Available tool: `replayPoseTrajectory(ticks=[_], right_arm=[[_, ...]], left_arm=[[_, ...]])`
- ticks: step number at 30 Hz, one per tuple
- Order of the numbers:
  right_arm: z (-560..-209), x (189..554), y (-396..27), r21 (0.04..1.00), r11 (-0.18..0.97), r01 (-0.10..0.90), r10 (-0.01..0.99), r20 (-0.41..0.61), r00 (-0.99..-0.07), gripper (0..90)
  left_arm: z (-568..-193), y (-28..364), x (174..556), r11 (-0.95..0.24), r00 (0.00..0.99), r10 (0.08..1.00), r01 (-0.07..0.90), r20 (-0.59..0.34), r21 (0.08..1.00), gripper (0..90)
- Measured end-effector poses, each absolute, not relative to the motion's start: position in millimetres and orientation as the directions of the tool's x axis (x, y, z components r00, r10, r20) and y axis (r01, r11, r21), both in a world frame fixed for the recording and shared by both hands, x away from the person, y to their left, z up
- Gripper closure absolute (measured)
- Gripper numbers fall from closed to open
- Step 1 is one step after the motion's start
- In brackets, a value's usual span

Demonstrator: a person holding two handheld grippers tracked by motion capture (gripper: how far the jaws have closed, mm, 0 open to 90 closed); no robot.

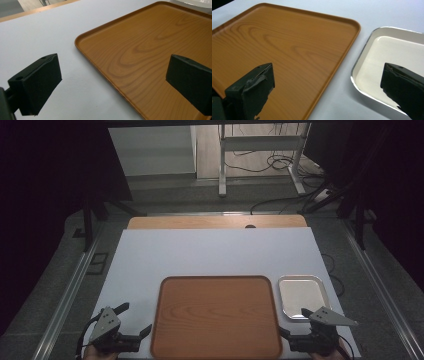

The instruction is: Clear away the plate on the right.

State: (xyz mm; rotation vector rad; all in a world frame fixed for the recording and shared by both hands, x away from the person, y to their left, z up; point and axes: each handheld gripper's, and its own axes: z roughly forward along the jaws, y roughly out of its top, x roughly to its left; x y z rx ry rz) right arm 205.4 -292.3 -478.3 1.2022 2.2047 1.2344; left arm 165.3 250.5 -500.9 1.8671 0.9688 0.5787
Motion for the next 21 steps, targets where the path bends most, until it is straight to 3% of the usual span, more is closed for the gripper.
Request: replayPoseTrajectory(ticks=[21], right_arm=[[-474,235,-315,0.824,0.21,0.526,0.879,0.076,-0.47,0.0]], left_arm=[[-500,249,169,-0.275,0.584,0.812,0.382,0.0,0.882,0.0]])
